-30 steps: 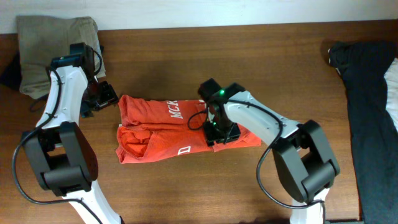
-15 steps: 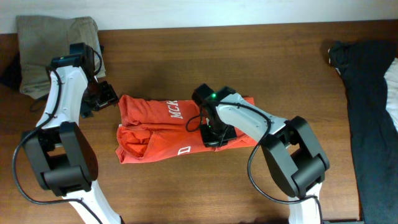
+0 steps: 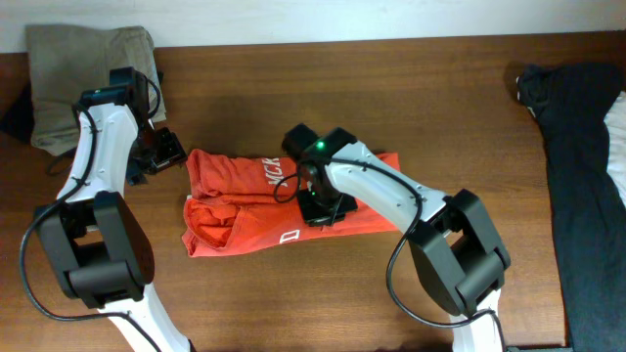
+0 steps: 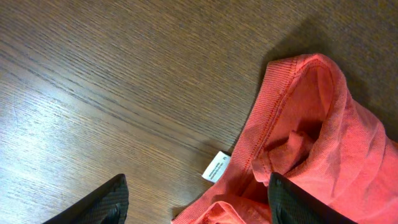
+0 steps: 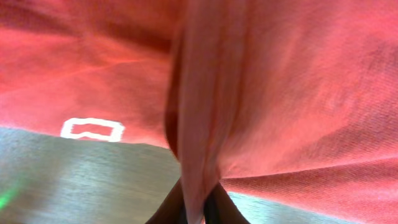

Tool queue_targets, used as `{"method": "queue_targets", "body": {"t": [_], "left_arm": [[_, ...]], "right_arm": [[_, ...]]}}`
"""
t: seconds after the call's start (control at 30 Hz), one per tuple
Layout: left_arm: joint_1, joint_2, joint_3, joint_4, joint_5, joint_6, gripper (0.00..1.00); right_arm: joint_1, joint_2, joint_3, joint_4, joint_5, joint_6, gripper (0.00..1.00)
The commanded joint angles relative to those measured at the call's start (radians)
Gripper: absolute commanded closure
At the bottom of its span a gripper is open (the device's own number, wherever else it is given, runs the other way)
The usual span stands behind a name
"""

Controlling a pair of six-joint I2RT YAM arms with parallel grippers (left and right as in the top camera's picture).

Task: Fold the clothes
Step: 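Release and raise the right gripper away to the right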

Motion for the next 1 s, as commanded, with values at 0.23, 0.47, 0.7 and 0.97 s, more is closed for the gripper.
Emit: {"method": "queue_targets", "body": {"t": [0.23,0.47,0.7,0.97], "left_arm": [[-0.003,0.007,-0.009,-0.002,0.007,0.013,0.28],[-0.003,0.007,-0.009,-0.003,0.007,0.013,0.28],[-0.003,0.008,-0.048,0.009,0.095,0.101,0.01],[0.08,0.009,-0.151,0.098,0.333,0.236,0.01]], "right_arm": [[-0.039,0.0,0.133,-0.157,0.036,-0.047,0.49],[-0.293,0.0,0.322,-0.259,0.089,-0.147,0.13],[-0.565,0.003,0.322,-0.14,0.141,-0.16,0.01],[-0.82,0.003,0.322,-0.103,0.129,-0.132,0.01]]}}
